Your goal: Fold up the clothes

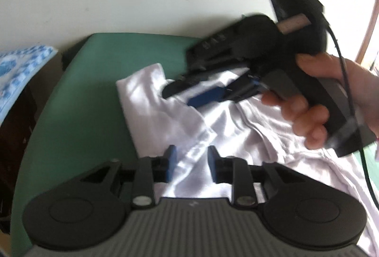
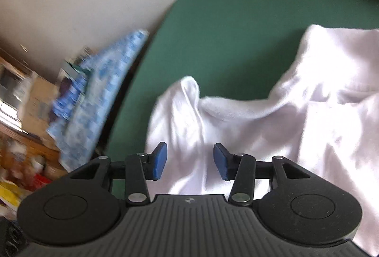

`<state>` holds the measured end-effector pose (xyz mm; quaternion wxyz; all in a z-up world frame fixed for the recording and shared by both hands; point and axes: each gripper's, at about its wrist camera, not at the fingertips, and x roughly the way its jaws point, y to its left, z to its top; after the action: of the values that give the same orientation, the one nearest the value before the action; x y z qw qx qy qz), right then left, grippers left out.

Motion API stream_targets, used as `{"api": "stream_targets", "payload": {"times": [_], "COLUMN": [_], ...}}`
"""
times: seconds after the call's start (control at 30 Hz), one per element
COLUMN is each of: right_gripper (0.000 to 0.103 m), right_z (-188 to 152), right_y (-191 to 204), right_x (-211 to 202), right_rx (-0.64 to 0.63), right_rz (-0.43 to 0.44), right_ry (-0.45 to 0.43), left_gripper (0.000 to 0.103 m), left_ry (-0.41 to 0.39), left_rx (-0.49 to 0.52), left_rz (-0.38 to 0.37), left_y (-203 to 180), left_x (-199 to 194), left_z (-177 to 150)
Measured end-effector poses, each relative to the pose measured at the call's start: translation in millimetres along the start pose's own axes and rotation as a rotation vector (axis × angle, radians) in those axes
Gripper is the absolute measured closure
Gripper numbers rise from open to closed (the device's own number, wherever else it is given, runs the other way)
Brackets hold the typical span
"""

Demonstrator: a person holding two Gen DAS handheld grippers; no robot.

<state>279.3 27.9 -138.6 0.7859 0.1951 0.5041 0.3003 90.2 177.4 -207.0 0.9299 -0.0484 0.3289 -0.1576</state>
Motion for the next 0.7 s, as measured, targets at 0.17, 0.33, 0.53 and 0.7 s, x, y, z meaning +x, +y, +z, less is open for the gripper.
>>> {"api": "stream_targets", "payload": {"times": [0.17, 0.33, 0.53, 0.7], "right_gripper": [0.070, 0.097, 0.067, 0.084], "right_z": [1, 1, 5, 6], "right_y": [-5, -9, -12, 0], "right_x": [11, 15, 16, 17], "right_rx": [0.017, -0.018, -0.031, -0.118], "right_rz": [0.057, 0.071, 0.131, 0.095], "right_ry": [-0.021, -0.007, -0.023, -0.027], "left_gripper": [0.060, 0.096, 0.099, 0.099], "left_ry": [0.016, 0.014, 0.008, 0.020], "left_rx": [0.092, 0.111, 0.111, 0.100], "left_rz": [0.040, 0.072, 0.079, 0.059], "left_y": [-19, -17, -17, -17], "left_x": [2, -1, -3, -1], "left_z": [-6, -7, -8, -9]}}
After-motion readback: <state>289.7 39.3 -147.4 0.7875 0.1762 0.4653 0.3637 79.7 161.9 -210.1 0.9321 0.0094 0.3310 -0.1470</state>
